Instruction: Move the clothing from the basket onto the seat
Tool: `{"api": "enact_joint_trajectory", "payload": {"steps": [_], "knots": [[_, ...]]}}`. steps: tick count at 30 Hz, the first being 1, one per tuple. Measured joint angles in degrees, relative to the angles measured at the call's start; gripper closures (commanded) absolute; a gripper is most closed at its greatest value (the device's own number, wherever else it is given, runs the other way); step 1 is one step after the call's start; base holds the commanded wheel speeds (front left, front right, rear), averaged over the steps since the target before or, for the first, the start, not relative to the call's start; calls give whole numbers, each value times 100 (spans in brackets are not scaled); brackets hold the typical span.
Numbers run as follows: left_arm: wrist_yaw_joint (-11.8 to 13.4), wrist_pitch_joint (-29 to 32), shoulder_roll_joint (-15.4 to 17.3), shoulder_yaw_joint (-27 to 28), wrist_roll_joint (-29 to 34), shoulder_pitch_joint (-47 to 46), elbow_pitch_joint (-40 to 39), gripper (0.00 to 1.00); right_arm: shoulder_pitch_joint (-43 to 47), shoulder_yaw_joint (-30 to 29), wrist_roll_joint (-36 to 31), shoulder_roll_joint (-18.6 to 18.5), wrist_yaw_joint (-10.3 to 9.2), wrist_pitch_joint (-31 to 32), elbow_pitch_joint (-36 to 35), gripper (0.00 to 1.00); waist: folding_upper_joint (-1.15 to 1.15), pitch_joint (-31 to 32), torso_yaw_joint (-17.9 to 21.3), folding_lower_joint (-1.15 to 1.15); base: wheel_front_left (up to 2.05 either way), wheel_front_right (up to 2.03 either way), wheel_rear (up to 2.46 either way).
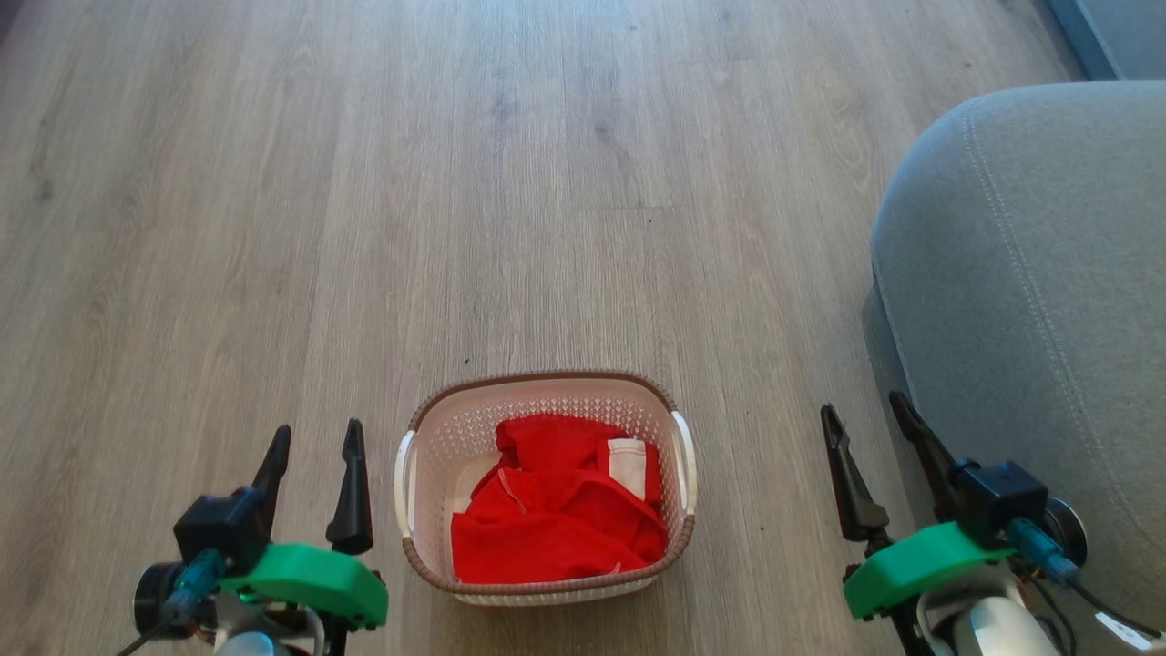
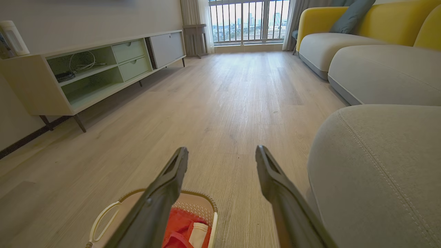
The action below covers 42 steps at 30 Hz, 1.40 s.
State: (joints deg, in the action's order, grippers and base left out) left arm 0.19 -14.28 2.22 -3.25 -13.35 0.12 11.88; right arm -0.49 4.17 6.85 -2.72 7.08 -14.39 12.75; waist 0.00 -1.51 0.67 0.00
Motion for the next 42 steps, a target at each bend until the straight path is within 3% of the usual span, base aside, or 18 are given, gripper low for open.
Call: {"api": "enact_joint_trajectory", "payload": {"steps": [13,22,35,42], "knots": [[-1,0,0,7,0,0,3,0,0,0,71,2,0,0,33,0,0,-39,22,0,0,0,0],[-1,0,1,-29,-2,-108,-104,0,-70,-67,75,3,0,0,-73,0,0,-450,41,0,0,0,0],[-11,-1,0,-643,97,-1849,-265,0,-1442,-253,78,-40,0,-8,-587,0,0,-2259,109,2,0,0,0],[-111,-16,-14,-1230,410,-2913,265,0,-2065,-257,137,-41,0,-8,-697,0,0,-3222,176,3,0,0,0]]}}
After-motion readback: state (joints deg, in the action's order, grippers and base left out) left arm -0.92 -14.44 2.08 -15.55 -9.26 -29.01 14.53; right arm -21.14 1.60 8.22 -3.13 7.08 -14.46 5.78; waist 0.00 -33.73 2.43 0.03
